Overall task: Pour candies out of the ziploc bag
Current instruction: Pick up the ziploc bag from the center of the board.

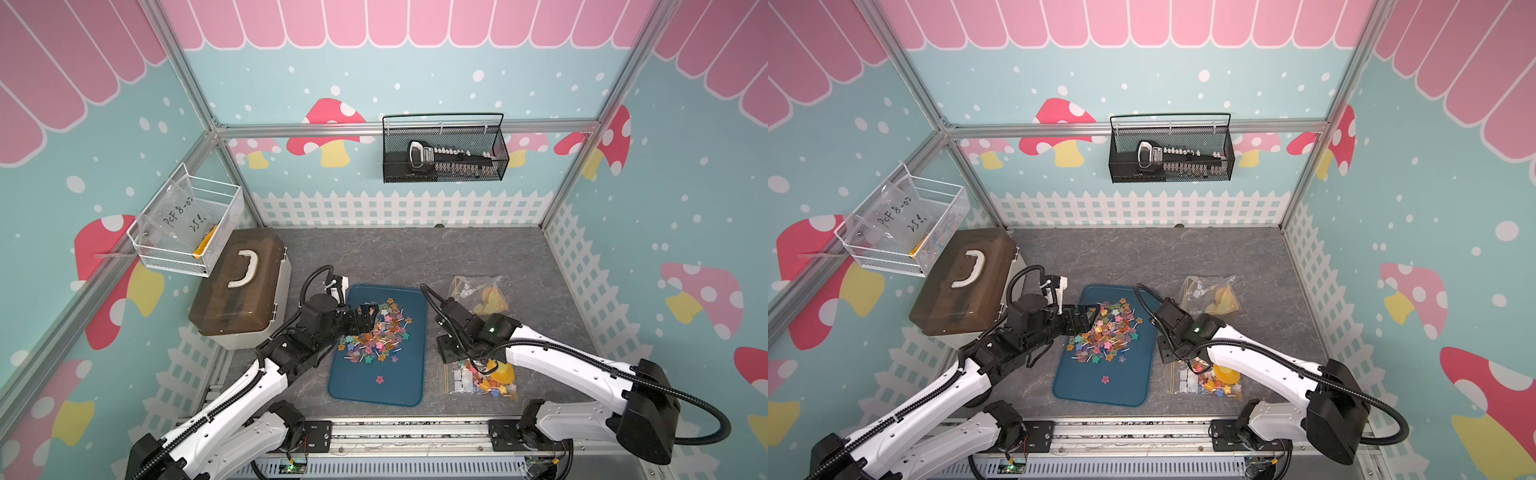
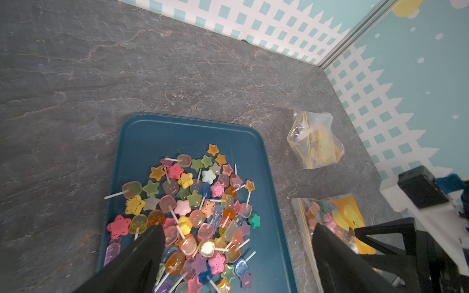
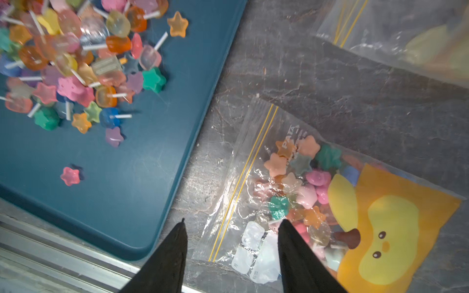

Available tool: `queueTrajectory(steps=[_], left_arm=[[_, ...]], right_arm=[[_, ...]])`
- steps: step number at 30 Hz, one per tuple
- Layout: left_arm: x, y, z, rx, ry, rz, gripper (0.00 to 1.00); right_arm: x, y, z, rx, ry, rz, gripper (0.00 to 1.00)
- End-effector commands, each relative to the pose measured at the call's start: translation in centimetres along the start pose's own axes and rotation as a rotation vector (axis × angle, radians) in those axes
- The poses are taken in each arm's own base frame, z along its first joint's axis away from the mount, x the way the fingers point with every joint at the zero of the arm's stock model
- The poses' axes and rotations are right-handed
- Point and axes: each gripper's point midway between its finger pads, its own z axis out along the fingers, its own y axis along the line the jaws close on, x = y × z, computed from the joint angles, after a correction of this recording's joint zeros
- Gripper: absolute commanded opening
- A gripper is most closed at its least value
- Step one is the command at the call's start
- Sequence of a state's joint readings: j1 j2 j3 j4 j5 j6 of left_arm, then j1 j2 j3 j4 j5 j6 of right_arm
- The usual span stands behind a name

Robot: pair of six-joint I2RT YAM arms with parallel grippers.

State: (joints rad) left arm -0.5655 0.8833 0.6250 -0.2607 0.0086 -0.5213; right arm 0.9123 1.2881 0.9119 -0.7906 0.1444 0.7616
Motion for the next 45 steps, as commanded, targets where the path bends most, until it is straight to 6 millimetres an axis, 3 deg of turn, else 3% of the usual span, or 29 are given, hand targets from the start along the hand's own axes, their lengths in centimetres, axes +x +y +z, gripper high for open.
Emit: queueTrajectory(steps=[1, 7, 13, 21, 30, 36, 45], left_arm=[[1.3, 1.4, -0.4, -0.044, 0.014, -0.026, 0.95], [2.1, 2.0, -0.9, -0.048, 0.003, -0.058, 0.95], [2.3, 1.7, -0.6, -0.019, 0.000, -0.083, 0.95], [2.4, 1.8, -0.8, -0.020, -0.010, -0.091, 0.95], [2.4, 2.0, -0.7, -0.027, -0.009, -0.092, 0.95], [2.4, 2.0, -0.5, -0.031, -0.007, -0.093, 0.95], [2.5, 2.1, -0.5, -0.030, -0.005, -0.092, 0.95]], right_arm=[[1.2, -0.5, 0.8, 0.086, 0.048, 0.030, 0.58], [1.4, 0.6, 2.7, 0.144, 0.095, 0.007, 0.59], [0.8, 0.5, 3.7, 0.221, 0.085, 0.019, 0.57], [1.0, -1.5, 4.6, 0.339, 0.074, 0.012, 0.45], [0.8, -1.6, 5.2, 0.354, 0.072, -0.011, 0.34], [0.1, 1.0, 6.3, 0.218, 0.048, -0.020, 0.39], [0.4, -0.2, 7.3, 0.299, 0.059, -0.040, 0.41]])
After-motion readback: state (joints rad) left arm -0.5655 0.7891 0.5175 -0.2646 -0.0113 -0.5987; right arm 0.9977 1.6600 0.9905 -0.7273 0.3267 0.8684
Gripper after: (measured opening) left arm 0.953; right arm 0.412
